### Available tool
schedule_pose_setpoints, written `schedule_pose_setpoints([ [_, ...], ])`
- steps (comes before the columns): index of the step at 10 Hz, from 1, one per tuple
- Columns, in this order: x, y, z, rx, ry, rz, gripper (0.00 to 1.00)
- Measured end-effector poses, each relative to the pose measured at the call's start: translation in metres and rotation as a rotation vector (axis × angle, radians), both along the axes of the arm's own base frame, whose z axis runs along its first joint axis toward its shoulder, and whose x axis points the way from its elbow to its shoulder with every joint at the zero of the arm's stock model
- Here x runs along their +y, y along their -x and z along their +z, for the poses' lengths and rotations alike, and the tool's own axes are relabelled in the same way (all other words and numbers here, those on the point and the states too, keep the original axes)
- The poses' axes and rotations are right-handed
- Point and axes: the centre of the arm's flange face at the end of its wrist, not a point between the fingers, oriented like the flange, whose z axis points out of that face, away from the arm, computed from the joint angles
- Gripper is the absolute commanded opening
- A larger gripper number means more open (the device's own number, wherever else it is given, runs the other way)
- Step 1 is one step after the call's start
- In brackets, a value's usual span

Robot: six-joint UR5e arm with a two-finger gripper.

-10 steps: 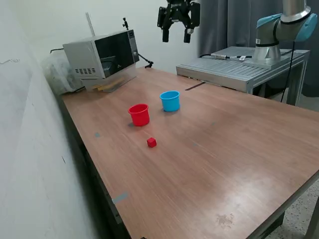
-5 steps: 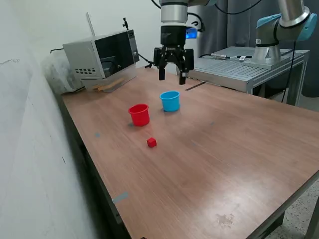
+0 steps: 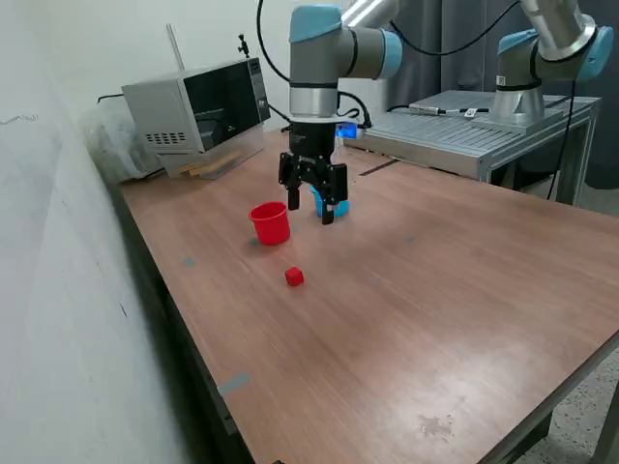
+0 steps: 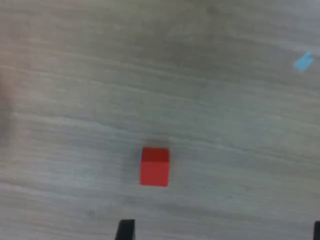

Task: Place red objects in the red bin, and blue objects in the blue bin.

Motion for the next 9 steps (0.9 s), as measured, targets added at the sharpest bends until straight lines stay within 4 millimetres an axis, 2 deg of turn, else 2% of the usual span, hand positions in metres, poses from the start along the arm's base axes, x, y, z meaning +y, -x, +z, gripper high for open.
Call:
schedule_pose_setpoints([
  [6, 0.037, 0.024, -0.069, 0.020, 0.004, -0.045, 1.00],
  [9, 0.044, 0.027, -0.096, 0.013, 0.006, -0.052, 1.00],
])
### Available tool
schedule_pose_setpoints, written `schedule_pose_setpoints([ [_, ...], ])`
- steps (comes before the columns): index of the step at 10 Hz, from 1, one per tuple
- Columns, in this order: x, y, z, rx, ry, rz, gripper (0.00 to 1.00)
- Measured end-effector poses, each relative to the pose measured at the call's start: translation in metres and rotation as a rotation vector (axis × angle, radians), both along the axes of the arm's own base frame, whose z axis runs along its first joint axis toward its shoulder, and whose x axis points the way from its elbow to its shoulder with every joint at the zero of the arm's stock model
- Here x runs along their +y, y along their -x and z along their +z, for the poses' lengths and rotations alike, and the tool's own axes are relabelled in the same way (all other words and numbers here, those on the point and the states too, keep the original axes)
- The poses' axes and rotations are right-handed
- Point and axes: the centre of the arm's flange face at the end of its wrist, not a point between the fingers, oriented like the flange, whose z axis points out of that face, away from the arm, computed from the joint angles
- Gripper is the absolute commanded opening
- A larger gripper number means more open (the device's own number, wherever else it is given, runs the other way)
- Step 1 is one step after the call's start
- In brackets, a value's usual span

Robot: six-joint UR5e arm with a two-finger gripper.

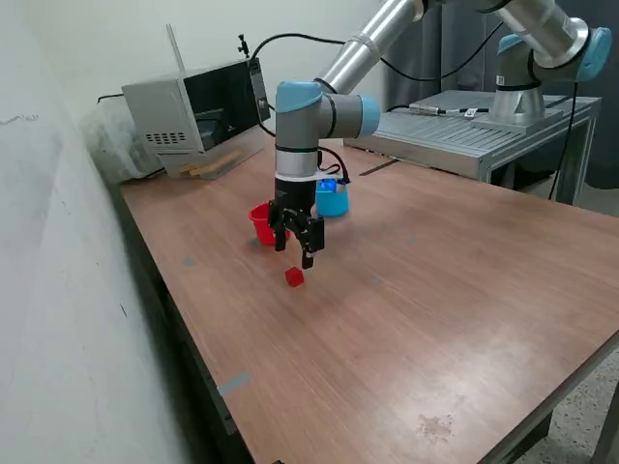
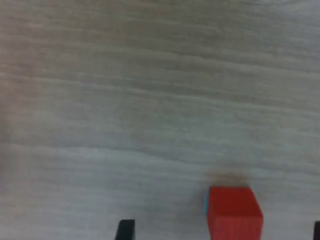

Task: Place red objects in the red bin, and blue objects in the blue bin.

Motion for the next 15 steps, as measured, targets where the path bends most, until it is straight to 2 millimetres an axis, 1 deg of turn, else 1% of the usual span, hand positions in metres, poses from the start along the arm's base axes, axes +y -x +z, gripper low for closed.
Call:
schedule_pose_setpoints([
  [3, 0.000, 0.002, -0.010, 0.004, 0.003, 0.000, 1.00],
  [7, -0.001, 0.004, -0.010, 0.019, 0.006, 0.002, 1.00],
  [8, -0.002, 0.004, -0.010, 0.023, 0.007, 0.003, 0.00],
  [11, -0.006, 0.004, -0.012, 0.026, 0.010, 0.008, 0.00],
  [13, -0.009, 0.003, -0.019, 0.020, 0.014, 0.012, 0.00],
  [15, -0.010, 0.002, -0.022, 0.022, 0.015, 0.014, 0.00],
])
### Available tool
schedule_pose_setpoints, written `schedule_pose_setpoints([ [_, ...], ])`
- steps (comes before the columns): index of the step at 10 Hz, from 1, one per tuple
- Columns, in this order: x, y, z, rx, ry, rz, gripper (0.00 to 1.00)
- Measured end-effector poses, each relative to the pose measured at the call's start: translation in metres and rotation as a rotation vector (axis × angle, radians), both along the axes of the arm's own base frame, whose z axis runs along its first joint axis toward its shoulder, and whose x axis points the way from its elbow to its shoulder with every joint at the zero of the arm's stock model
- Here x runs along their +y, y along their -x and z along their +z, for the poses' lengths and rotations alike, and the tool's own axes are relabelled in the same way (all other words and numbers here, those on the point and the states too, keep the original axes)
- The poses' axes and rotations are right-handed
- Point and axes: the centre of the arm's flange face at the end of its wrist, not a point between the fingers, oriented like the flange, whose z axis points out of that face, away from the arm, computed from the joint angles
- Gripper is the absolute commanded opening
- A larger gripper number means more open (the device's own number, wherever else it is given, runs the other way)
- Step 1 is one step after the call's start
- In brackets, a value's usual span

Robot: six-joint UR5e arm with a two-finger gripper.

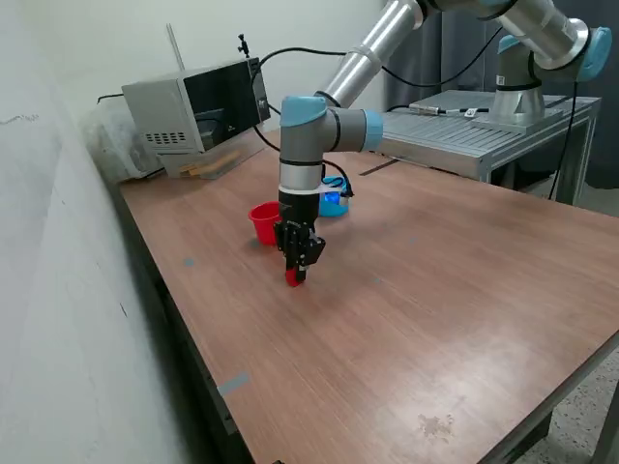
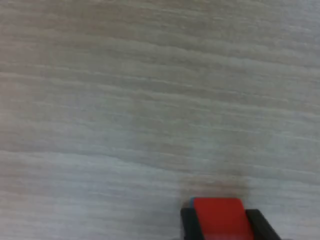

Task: Place red objects in the red bin, and blue objects in the blue bin.

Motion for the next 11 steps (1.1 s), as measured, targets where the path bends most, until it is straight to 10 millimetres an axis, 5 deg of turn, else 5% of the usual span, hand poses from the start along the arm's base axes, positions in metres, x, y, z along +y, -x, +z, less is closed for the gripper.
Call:
schedule_pose_setpoints([
  [4, -0.002, -0.002, 0.002, -0.001, -0.003, 0.003, 0.00],
  [5, -0.001, -0.003, 0.016, 0.013, -0.006, 0.003, 0.00],
  [8, 0.010, -0.020, 0.095, 0.072, -0.014, -0.003, 0.00],
  [11, 0.047, -0.050, 0.173, 0.104, -0.027, -0.035, 0.00],
])
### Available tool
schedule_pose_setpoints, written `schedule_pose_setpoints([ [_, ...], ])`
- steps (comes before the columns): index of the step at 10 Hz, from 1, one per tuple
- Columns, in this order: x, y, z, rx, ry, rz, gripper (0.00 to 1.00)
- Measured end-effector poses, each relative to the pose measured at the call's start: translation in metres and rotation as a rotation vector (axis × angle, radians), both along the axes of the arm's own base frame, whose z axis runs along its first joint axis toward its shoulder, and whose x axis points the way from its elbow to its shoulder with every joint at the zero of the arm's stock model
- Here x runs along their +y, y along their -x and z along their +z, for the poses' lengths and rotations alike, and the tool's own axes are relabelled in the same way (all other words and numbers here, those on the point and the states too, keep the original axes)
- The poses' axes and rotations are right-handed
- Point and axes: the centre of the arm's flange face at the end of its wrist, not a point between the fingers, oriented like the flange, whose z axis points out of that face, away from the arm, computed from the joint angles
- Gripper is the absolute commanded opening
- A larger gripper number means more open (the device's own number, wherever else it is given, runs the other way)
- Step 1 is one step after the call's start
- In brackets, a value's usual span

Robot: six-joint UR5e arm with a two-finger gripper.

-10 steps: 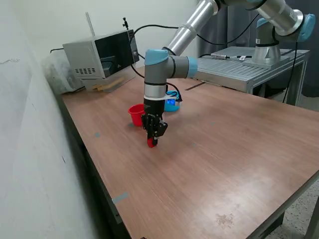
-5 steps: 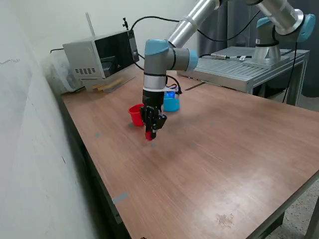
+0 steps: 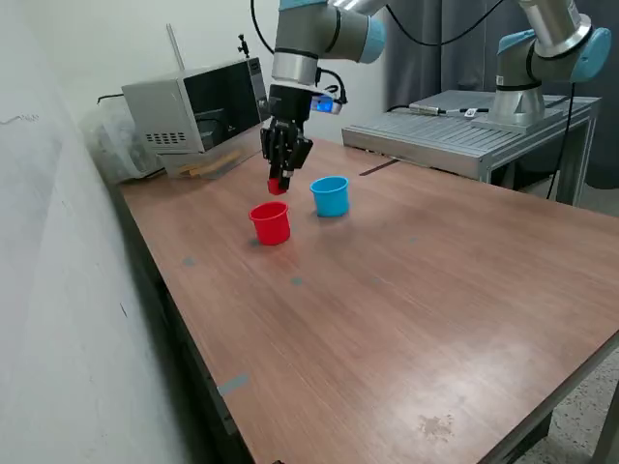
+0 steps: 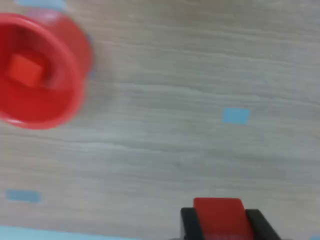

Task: Place red objects in the red bin, and blue objects in the blue bin.

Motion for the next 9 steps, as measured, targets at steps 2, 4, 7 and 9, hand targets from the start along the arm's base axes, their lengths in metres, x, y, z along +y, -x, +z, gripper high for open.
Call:
schedule_pose_setpoints([
  [2, 0.035, -0.017, 0.025, -0.001, -0.006, -0.036, 0.00],
  [4, 0.067, -0.028, 0.030, -0.014, -0.008, -0.072, 0.00],
  [7, 0.088, -0.035, 0.021, -0.040, -0.005, -0.095, 0.00],
  [9, 0.092, -0.035, 0.010, -0.056, 0.000, -0.098, 0.00],
])
